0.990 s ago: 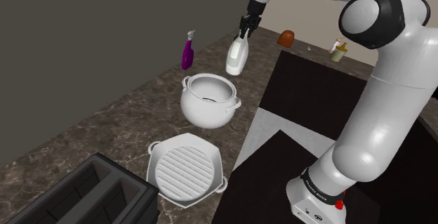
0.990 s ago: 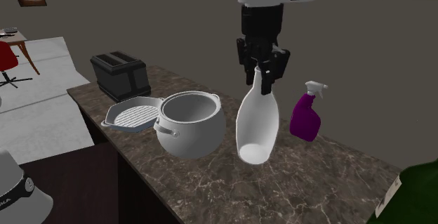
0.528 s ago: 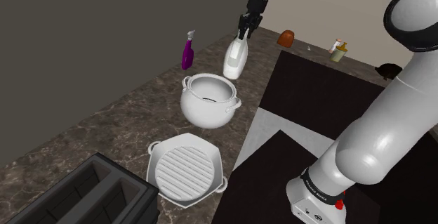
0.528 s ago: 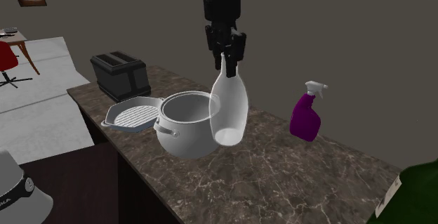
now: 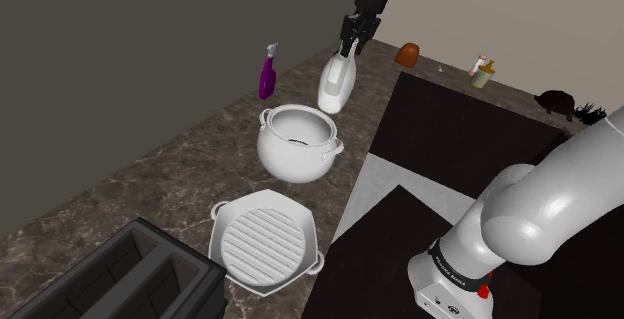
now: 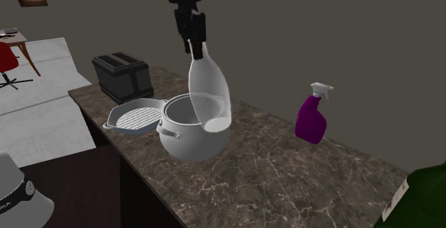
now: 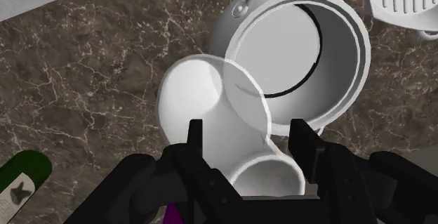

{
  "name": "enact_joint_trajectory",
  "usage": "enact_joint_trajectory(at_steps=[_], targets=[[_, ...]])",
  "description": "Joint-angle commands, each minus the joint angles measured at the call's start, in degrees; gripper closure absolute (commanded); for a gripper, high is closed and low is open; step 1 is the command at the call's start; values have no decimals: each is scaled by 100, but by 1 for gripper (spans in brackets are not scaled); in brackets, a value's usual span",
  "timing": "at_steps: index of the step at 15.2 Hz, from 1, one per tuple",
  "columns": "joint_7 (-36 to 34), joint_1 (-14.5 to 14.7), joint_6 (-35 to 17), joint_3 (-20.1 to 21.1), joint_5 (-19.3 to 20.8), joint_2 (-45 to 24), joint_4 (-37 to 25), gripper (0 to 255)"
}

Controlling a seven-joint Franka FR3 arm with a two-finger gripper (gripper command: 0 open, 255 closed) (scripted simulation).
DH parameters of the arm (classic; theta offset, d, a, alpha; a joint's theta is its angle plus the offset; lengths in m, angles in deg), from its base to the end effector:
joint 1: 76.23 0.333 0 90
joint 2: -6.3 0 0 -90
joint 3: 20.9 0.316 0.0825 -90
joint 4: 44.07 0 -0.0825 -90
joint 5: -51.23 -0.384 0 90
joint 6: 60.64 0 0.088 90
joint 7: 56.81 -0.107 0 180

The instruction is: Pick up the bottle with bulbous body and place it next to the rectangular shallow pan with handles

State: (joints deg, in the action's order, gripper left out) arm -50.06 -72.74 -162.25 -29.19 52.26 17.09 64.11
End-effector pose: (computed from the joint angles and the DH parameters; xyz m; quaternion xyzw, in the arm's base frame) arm 0.5071 -0.0498 0.5899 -0.9992 -0.0193 -0.0362 0.0010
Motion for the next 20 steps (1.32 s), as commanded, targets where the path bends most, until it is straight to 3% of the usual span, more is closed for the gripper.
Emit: enact_joint_trajectory(at_steps=[1, 10, 20], targets=[[-278, 111, 64, 177, 8, 280, 225, 255], [-1366, 488, 540, 925, -106, 1239, 714, 255], [-2624, 908, 1149, 1851, -469, 1781, 626, 255]])
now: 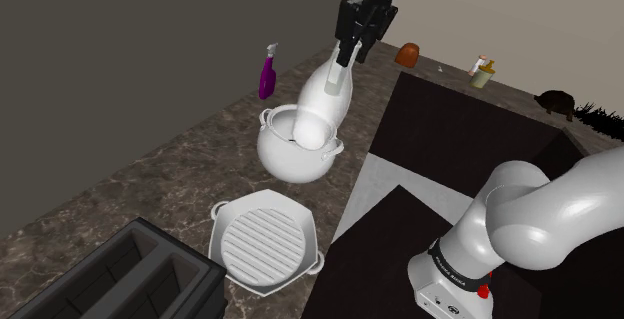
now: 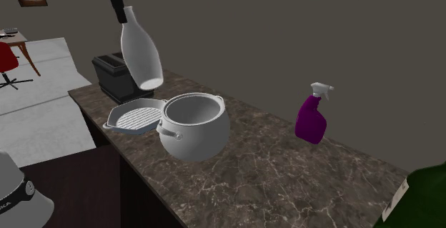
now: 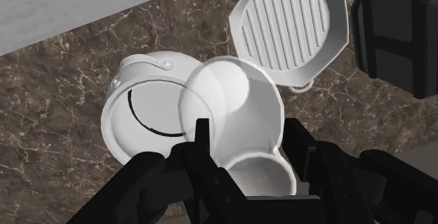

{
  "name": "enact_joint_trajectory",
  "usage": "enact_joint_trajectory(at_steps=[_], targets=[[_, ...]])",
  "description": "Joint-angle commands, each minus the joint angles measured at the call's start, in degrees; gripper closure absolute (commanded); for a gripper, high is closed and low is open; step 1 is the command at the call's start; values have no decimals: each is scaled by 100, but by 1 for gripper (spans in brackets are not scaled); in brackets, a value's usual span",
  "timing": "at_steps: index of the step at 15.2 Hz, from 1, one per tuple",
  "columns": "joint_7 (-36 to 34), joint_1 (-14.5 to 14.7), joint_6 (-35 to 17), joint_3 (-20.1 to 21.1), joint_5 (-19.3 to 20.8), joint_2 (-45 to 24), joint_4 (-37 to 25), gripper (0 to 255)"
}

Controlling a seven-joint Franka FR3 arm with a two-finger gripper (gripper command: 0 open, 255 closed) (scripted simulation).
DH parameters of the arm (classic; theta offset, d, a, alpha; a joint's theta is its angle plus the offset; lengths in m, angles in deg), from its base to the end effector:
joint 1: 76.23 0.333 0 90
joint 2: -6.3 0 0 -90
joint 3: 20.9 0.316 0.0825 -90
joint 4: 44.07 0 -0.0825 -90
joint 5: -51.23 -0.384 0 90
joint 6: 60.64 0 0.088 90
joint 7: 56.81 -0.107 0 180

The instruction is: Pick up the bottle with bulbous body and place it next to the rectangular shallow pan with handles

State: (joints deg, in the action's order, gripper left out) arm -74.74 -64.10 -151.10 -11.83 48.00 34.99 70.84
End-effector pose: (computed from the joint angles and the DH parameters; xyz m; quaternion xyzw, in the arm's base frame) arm 0.3612 0.1645 0.6540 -0.9991 -0.0210 -0.0356 0.0020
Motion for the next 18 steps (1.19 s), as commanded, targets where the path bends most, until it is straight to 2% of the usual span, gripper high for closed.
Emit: enact_joint_trajectory(at_steps=[1, 10, 18], targets=[[-286, 82, 94, 213, -85, 13, -92, 255], [-1528, 385, 606, 1148, -419, -84, -780, 255], [-2779, 548, 1027, 2132, -519, -649, -1851, 255]])
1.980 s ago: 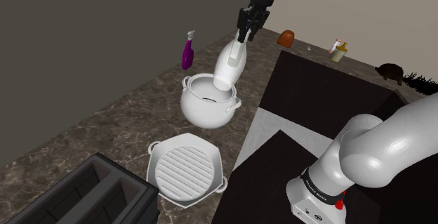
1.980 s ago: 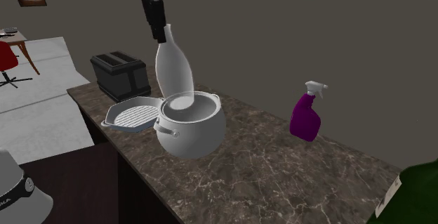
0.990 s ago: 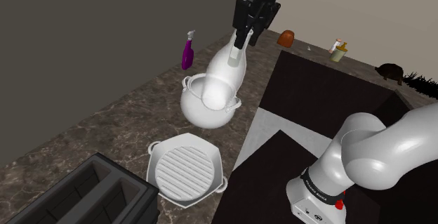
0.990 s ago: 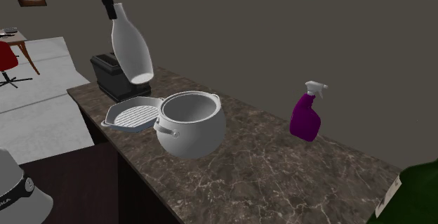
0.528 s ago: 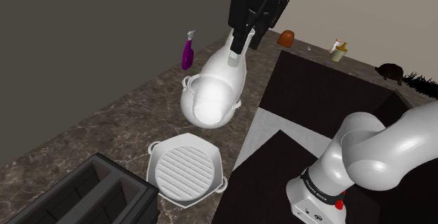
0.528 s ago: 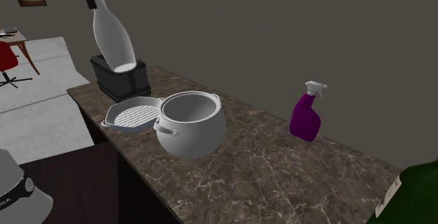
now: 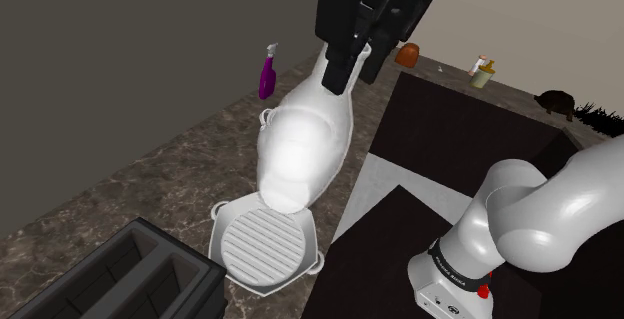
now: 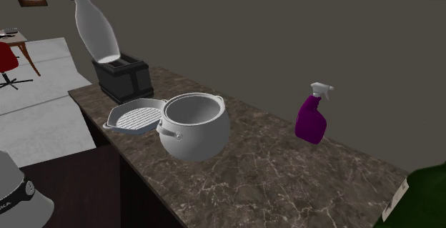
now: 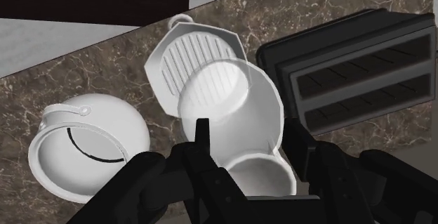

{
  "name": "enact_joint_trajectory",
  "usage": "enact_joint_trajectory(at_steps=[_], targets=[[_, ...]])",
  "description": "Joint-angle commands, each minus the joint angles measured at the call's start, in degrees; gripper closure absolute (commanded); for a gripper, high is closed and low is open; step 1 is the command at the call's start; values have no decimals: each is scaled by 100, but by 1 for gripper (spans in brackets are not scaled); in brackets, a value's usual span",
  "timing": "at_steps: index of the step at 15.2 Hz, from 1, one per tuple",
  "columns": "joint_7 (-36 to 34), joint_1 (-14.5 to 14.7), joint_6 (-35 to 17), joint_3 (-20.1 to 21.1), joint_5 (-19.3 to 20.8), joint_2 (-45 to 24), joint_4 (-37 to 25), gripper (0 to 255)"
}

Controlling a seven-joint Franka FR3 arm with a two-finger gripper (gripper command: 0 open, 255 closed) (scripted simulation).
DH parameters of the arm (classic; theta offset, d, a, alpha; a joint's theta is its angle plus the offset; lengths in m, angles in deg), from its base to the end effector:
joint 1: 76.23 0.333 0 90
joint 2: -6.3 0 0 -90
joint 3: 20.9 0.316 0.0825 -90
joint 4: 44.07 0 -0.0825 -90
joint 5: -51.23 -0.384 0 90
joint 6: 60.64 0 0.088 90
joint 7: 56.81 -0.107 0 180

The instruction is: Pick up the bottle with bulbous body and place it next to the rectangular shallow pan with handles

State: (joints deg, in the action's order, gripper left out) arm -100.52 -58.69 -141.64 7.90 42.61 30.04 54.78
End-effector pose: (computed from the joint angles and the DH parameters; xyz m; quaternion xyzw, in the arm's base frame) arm 0.2326 0.3556 0.7081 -0.9991 -0.0212 -0.0355 0.0015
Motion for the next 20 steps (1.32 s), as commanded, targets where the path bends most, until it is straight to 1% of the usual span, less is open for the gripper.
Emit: enact_joint_trajectory(at_steps=[1, 4, 7, 9, 10, 15, 20], targets=[[-374, 18, 134, 303, 34, -263, -414, 255], [-930, 57, 301, 777, 144, -661, -976, 255], [-1567, 123, 493, 1341, 402, -1202, -1638, 255], [-2064, 222, 653, 1784, 713, -1681, -2156, 255], [-2461, 349, 798, 2137, 1036, -2102, -2571, 255], [-2237, 301, 308, 1884, 700, -1664, -1796, 255], [-2077, 292, -132, 1733, 474, -1340, -1128, 255]])
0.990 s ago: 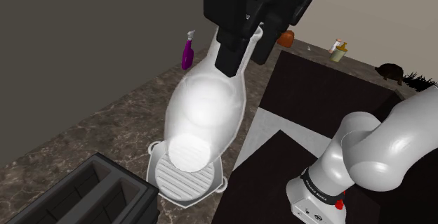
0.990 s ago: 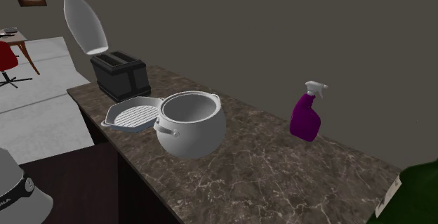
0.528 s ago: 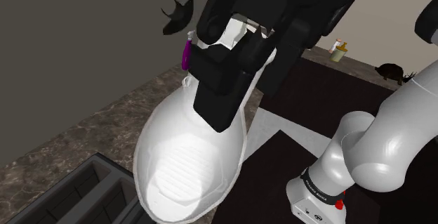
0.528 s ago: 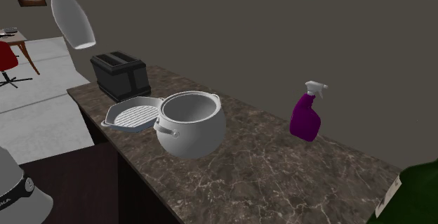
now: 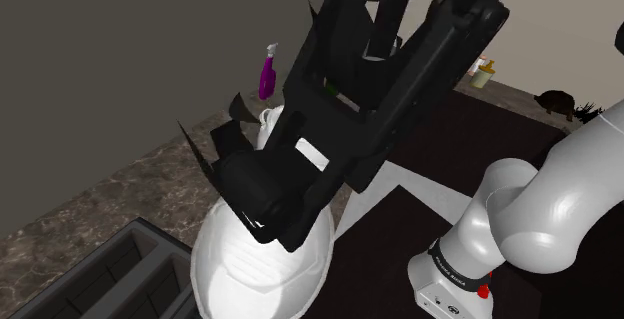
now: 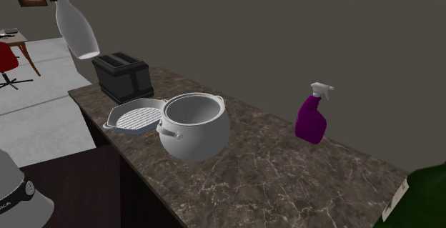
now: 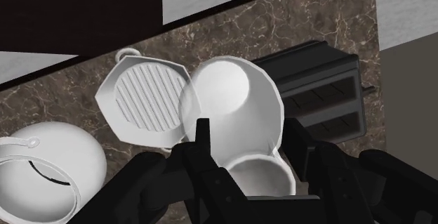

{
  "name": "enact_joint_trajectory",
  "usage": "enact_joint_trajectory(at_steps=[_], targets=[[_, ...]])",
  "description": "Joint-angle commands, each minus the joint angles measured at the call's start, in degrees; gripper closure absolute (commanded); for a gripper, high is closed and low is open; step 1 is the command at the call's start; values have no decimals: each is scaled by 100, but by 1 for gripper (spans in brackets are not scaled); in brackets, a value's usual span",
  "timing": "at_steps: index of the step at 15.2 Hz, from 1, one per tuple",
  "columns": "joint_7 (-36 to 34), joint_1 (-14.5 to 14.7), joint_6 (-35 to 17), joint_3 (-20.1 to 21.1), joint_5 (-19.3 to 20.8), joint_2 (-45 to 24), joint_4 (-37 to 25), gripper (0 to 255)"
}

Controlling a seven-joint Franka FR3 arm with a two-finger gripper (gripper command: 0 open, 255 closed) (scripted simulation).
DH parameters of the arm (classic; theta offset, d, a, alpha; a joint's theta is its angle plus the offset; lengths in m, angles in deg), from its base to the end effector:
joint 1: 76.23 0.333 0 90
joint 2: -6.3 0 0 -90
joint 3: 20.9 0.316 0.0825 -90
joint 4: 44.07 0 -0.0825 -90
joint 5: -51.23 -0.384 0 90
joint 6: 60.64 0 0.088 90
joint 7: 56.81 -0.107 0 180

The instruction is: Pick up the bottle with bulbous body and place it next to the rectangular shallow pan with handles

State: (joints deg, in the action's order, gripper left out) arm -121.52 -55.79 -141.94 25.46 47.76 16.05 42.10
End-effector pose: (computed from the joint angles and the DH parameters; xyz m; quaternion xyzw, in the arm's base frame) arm 0.1514 0.4778 0.7007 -0.9992 -0.0207 -0.0354 0.0017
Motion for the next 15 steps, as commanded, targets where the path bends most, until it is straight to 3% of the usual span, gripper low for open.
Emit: enact_joint_trajectory(at_steps=[1, 15], targets=[[48, 5, -187, -47, -76, 114, 264, 255], [264, 95, -1299, -199, -397, 604, 1753, 255]])
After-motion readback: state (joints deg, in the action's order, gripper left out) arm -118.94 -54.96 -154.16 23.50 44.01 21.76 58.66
